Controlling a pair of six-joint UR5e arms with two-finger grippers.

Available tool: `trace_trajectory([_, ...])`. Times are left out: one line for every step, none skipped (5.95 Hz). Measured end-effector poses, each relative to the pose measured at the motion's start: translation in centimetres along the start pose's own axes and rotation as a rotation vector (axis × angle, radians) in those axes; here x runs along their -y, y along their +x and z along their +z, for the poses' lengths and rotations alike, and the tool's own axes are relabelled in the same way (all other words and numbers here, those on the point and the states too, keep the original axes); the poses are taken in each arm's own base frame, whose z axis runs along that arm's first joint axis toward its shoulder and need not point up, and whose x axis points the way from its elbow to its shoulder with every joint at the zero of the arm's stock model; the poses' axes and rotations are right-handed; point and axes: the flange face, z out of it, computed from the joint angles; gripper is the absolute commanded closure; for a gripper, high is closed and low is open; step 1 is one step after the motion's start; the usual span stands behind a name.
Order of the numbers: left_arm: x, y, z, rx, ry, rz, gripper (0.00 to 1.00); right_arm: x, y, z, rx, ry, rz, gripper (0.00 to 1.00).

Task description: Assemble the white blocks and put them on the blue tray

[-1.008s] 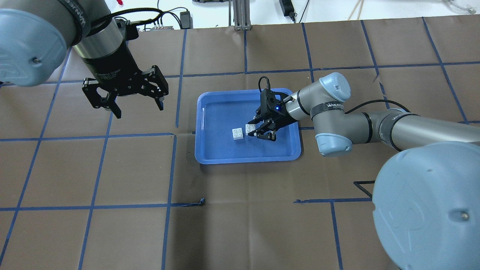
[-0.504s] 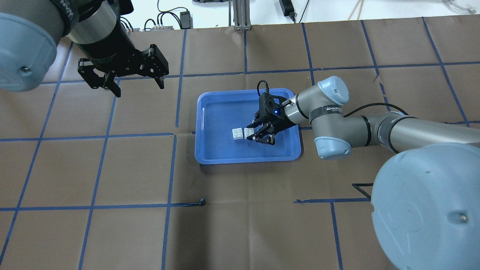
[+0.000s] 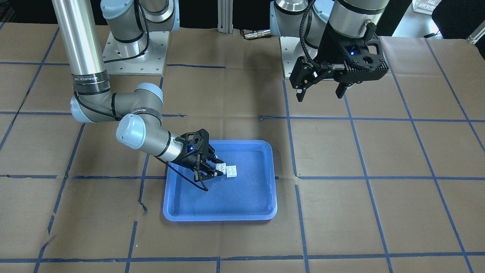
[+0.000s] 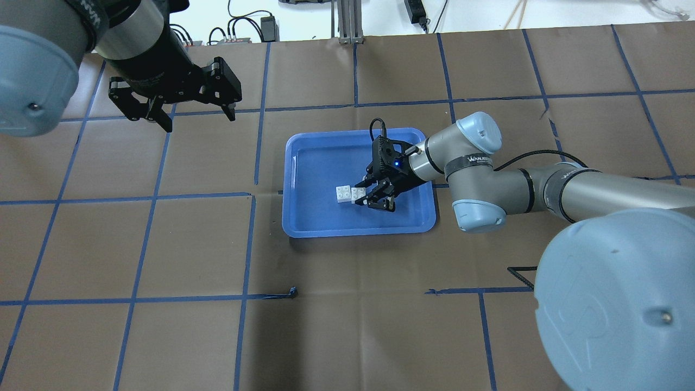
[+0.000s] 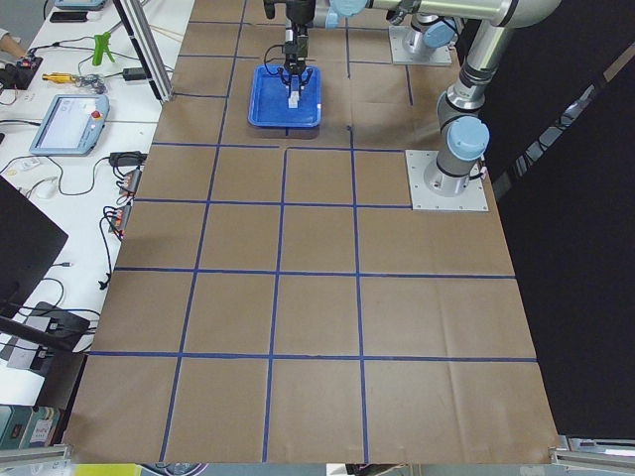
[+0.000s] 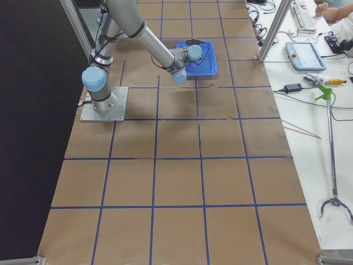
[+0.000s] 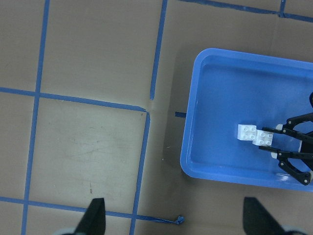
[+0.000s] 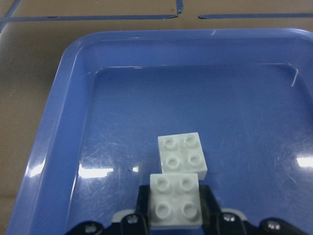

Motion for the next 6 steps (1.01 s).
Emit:
trace_trajectory([-0.31,0.0,-0.2,-0.003,0.001,0.003,0.0,-0.08,0.15,0.13,-0.015,0.003,0.015,0.62])
trace_trajectory([-0.55,-0.16,-0.31,-0.003,-0.006,0.027,0.0,-0.12,0.29,0.2,-0.027,0.006,0.027,0.62])
trace_trajectory([-0.67,-0.36,-0.46,-0.001,-0.016,0.068,0.0,-0.11,0.36,0.21,-0.032,0.007,0.031,0.62])
trace_trajectory([-0.82,-0.43,-0.74,0.002,-0.019,0.098,0.0,-0.09,0.37,0.19,-0.034,0.007,0.036,0.62])
trace_trajectory([-0.95,-0.47,-0.76,0.005,-0.022,0.108,0.0,-0.1,0.36,0.2,-0.034,0.008,0.042,0.62])
trace_trajectory([-1.06,-0.48,-0.63,0.006,-0.025,0.112,0.0,-0.15,0.31,0.24,-0.032,0.007,0.046,0.62])
